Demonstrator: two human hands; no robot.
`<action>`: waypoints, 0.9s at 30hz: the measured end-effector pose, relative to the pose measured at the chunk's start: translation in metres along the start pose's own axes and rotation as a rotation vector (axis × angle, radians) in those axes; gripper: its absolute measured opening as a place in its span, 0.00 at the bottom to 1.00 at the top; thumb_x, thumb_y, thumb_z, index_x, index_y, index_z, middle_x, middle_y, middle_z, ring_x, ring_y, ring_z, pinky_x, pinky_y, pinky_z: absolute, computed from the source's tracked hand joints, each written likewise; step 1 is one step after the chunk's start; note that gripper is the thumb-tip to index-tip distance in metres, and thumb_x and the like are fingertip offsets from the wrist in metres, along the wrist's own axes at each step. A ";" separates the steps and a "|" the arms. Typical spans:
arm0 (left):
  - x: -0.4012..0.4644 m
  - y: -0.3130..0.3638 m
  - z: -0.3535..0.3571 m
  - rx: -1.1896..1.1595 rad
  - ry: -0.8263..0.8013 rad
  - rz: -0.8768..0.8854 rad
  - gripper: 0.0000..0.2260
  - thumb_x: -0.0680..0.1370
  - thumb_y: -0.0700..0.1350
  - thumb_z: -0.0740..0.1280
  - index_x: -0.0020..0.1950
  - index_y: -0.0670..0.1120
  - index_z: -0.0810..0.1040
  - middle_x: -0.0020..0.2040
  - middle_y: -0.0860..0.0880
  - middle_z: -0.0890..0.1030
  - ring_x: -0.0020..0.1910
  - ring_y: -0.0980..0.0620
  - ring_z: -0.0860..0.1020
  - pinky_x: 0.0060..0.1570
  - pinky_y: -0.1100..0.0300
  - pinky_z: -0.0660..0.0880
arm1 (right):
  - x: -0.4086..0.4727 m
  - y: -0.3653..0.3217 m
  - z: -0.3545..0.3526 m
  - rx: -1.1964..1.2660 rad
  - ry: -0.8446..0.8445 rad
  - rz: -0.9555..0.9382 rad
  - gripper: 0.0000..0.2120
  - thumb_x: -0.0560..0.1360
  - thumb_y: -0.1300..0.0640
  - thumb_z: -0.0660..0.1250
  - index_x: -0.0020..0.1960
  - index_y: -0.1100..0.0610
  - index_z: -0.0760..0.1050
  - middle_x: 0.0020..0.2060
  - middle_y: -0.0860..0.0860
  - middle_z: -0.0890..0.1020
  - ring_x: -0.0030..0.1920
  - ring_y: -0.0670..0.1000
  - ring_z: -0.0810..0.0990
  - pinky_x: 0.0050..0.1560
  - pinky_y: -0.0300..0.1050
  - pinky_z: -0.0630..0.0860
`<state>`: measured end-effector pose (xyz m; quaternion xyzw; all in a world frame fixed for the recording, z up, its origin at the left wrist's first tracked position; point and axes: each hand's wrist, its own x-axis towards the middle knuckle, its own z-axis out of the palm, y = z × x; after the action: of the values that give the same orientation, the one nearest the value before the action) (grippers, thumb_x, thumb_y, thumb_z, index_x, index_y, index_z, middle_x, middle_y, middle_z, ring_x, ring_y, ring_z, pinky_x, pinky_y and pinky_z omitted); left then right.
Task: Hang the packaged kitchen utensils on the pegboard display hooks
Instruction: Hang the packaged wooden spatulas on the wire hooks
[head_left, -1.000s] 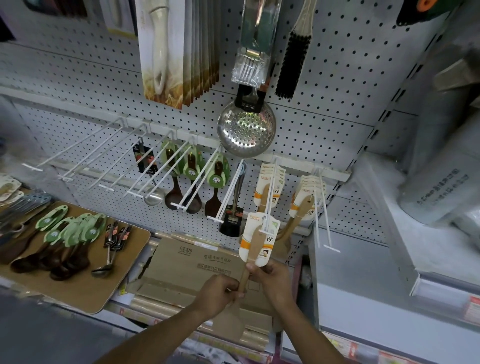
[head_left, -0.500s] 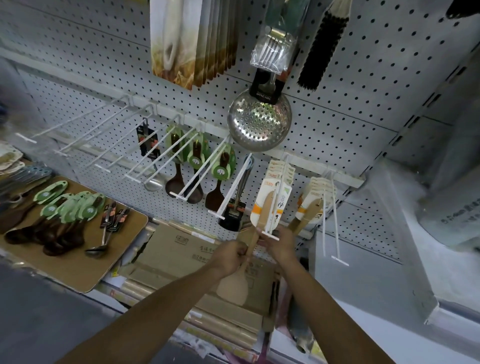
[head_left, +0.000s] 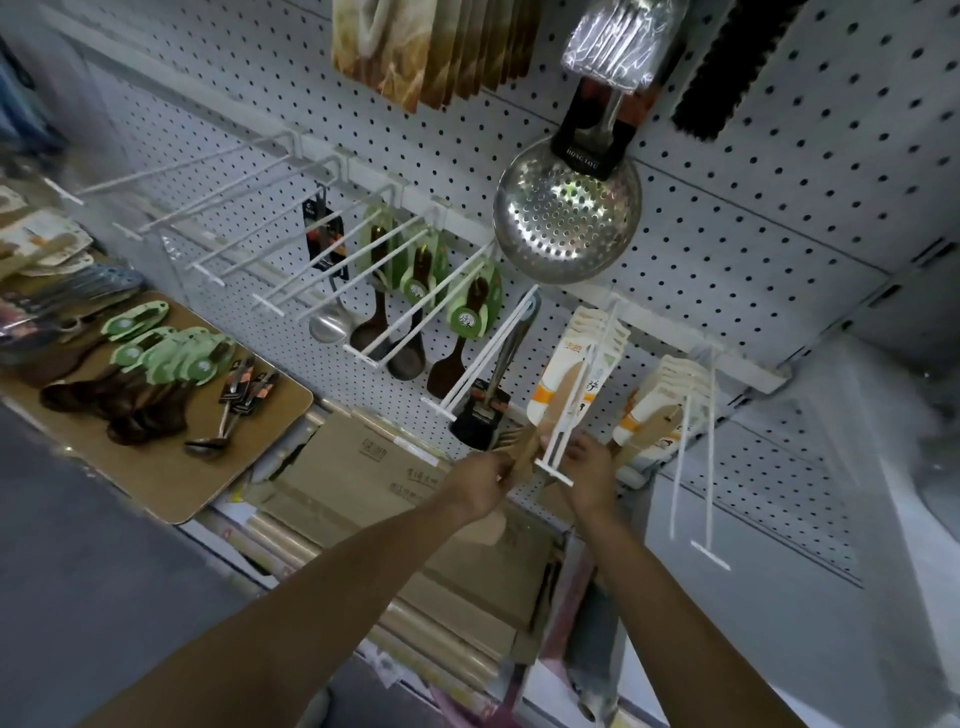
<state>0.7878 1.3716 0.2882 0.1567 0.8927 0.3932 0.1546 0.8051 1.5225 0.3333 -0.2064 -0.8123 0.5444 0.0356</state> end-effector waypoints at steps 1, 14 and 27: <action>-0.005 -0.002 -0.001 -0.003 0.019 0.001 0.10 0.81 0.47 0.64 0.59 0.46 0.80 0.54 0.44 0.83 0.52 0.45 0.81 0.46 0.60 0.73 | -0.004 0.007 -0.001 -0.055 0.003 -0.003 0.04 0.74 0.62 0.72 0.46 0.57 0.78 0.41 0.52 0.83 0.44 0.54 0.82 0.47 0.55 0.81; -0.123 -0.037 -0.065 0.423 0.311 0.163 0.22 0.78 0.51 0.64 0.72 0.53 0.67 0.70 0.54 0.69 0.67 0.52 0.70 0.58 0.54 0.76 | -0.078 0.006 0.015 -0.655 -0.195 -0.636 0.19 0.76 0.55 0.68 0.66 0.54 0.72 0.63 0.51 0.76 0.65 0.53 0.72 0.65 0.50 0.72; -0.252 -0.083 -0.166 0.592 0.425 0.048 0.25 0.76 0.59 0.59 0.72 0.54 0.65 0.70 0.54 0.68 0.69 0.51 0.68 0.65 0.53 0.69 | -0.164 -0.050 0.100 -0.758 -0.293 -0.949 0.25 0.75 0.51 0.67 0.70 0.53 0.67 0.63 0.48 0.74 0.62 0.49 0.71 0.62 0.45 0.73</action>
<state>0.9360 1.1090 0.3712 0.1304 0.9761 0.1450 -0.0958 0.9120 1.3580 0.3656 0.2554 -0.9486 0.1658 0.0861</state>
